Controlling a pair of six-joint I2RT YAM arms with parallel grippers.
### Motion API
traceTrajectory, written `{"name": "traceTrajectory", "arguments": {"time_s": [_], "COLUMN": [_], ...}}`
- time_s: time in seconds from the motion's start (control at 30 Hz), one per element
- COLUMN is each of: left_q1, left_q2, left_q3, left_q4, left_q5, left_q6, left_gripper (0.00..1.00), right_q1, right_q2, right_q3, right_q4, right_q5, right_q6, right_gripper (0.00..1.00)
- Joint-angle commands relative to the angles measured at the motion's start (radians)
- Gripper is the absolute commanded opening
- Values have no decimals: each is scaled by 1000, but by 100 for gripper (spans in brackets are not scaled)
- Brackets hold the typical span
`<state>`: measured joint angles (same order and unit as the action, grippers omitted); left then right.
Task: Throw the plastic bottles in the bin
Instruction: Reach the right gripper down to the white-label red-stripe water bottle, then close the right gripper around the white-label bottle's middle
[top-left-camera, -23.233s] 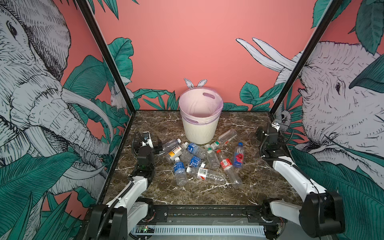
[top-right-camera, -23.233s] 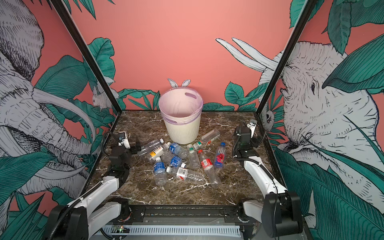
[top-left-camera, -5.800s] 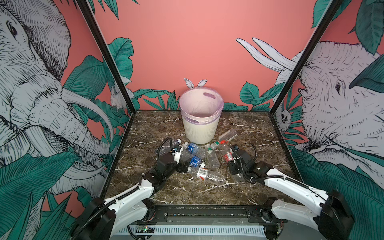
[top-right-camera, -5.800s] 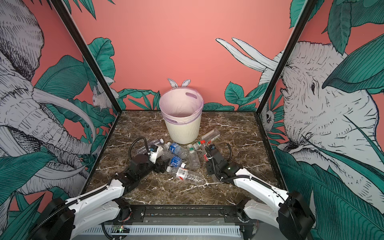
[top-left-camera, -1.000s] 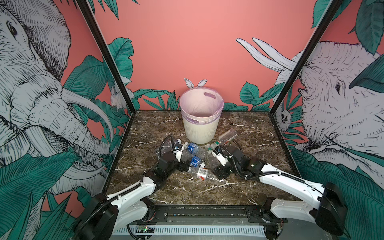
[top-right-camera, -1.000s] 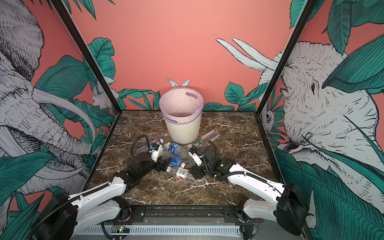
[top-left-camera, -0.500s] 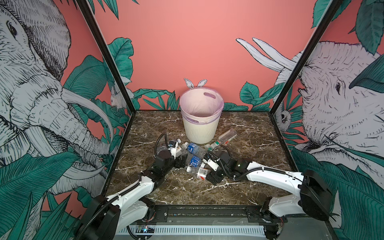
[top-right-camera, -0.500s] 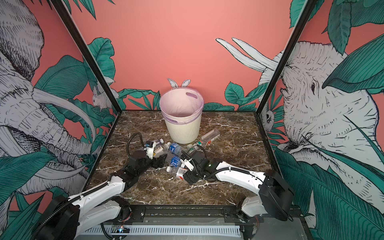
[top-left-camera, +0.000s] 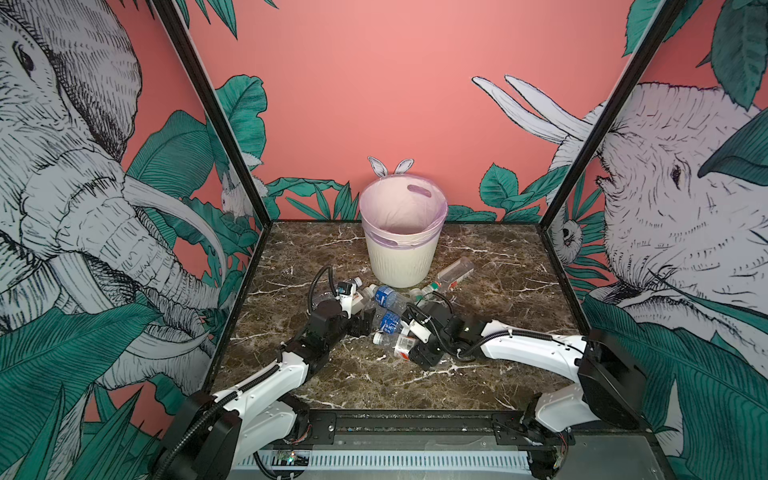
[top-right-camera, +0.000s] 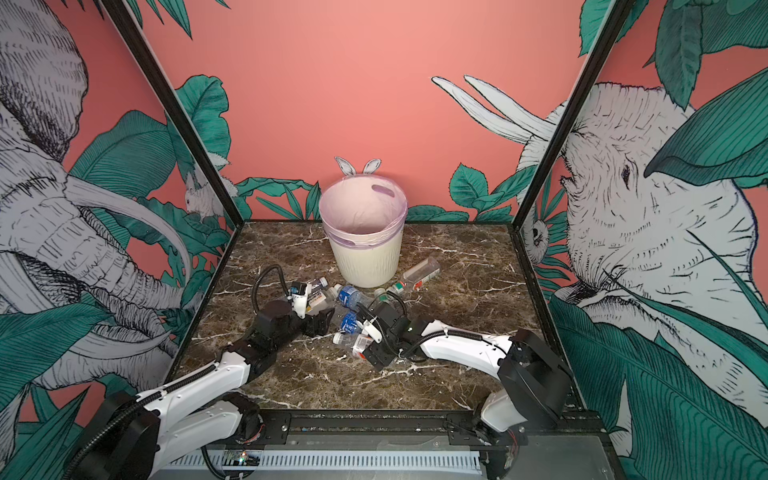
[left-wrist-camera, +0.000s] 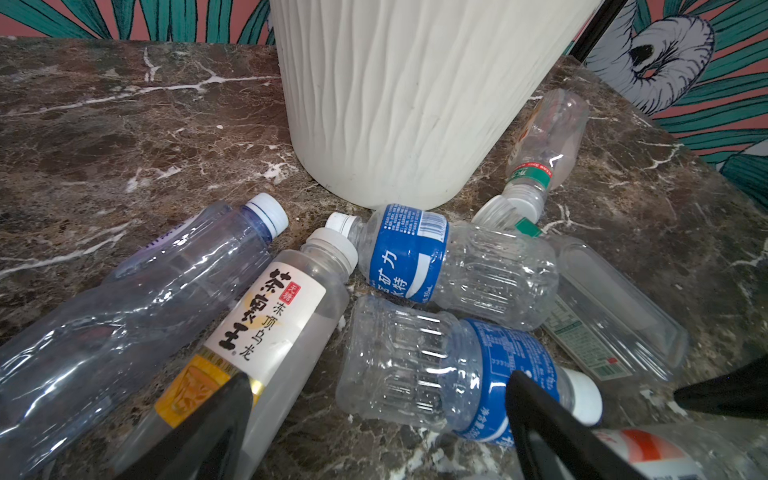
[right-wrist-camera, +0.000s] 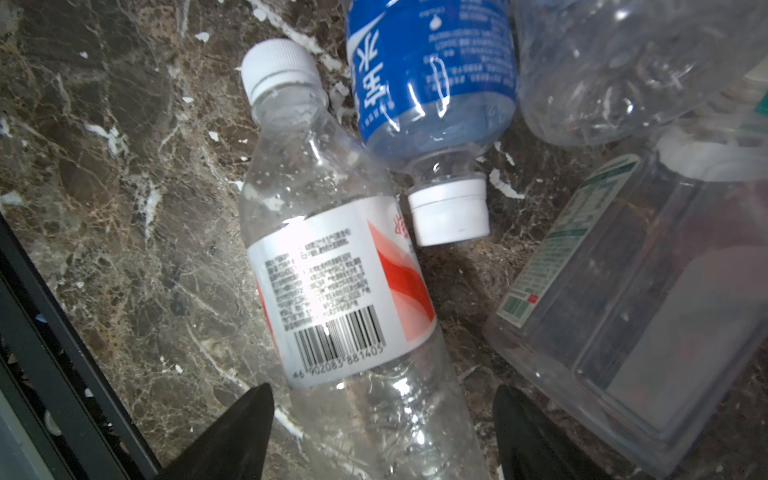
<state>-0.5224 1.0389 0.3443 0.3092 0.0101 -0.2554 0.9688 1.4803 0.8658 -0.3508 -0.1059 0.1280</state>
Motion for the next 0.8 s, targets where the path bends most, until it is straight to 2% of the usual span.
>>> {"name": "traceTrajectory", "arguments": {"time_s": [0.0, 0.23, 0.77], "left_q1": [4, 4, 5], "left_q2": [-10, -4, -4], "left_q3": [-9, -7, -4], "left_q4": [7, 4, 1], "left_q5": [2, 0, 1], "left_q6": [-8, -9, -10], "left_gripper": [96, 96, 96], "right_q1": [13, 47, 86], "right_q2": [9, 26, 112], "right_q3": [29, 40, 75], "right_q4": [25, 13, 2], "right_q5": [-13, -45, -29], "right_q6": [-17, -30, -44], "right_gripper": [85, 80, 75]}}
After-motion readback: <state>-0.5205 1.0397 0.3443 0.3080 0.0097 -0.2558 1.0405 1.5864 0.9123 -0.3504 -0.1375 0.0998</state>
